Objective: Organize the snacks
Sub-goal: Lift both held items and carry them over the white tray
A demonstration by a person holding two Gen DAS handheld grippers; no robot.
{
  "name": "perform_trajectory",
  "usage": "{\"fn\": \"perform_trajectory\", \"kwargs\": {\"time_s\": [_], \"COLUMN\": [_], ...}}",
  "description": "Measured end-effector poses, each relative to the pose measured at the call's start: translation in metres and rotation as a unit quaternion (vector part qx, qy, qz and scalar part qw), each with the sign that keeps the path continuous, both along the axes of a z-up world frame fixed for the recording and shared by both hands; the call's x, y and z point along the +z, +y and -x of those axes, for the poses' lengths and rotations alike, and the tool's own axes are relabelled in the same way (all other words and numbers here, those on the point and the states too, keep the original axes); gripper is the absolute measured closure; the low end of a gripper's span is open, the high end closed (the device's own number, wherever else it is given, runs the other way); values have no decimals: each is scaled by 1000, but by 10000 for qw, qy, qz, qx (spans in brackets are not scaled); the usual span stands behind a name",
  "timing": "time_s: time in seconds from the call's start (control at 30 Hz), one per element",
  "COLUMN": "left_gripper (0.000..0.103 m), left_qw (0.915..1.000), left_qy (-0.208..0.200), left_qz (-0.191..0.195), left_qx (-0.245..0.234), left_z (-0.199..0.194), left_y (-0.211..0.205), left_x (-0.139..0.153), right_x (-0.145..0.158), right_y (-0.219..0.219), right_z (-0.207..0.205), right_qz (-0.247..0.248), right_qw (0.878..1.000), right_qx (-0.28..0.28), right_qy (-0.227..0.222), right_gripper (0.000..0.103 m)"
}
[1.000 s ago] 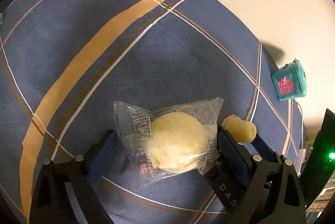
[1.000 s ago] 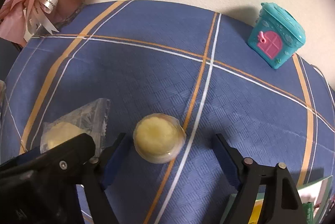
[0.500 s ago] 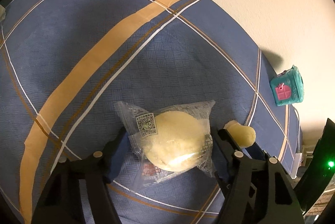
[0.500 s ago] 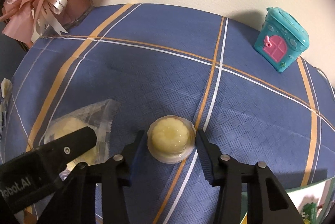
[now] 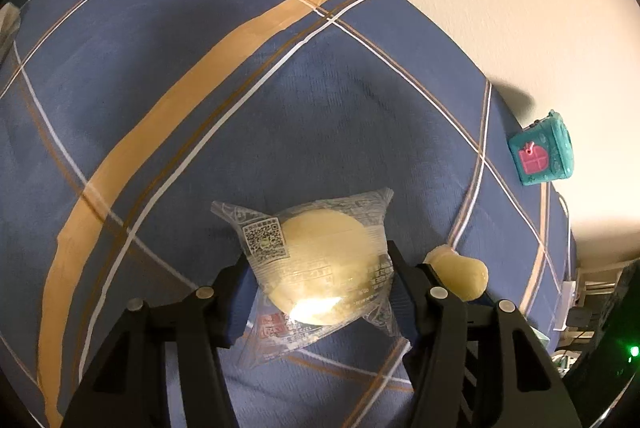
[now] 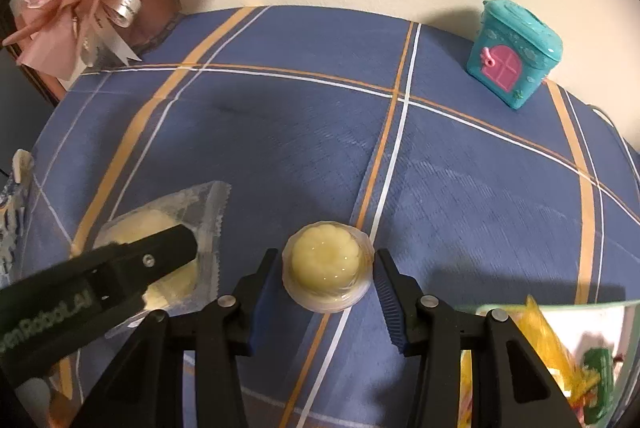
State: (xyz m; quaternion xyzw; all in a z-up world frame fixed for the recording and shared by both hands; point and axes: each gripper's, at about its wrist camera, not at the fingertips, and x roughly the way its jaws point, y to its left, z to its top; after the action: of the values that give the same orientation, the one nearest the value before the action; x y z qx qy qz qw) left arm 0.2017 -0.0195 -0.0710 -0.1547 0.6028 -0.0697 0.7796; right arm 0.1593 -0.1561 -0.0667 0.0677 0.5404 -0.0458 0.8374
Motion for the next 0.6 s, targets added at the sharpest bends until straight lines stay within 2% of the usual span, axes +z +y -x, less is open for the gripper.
{"fn": "perform_trajectory", "kwargs": {"time_s": [0.1,0.6], "left_gripper": [42,42], "left_qw": [10000,9993], "left_qy": [0,-283], "left_qz": [45,-219], "left_qx": [22,-126], "left_z": [8,59], "left_y": [3,7], "left_x": [5,46], "right_x": [8,49], "right_y": [0,-5], "right_z": [9,77], "right_qz": [-20,-119], "right_qw": [10000,9994], "right_qx": [-24,-192], "right_qy": [-47,-252], "right_gripper": [53,53]}}
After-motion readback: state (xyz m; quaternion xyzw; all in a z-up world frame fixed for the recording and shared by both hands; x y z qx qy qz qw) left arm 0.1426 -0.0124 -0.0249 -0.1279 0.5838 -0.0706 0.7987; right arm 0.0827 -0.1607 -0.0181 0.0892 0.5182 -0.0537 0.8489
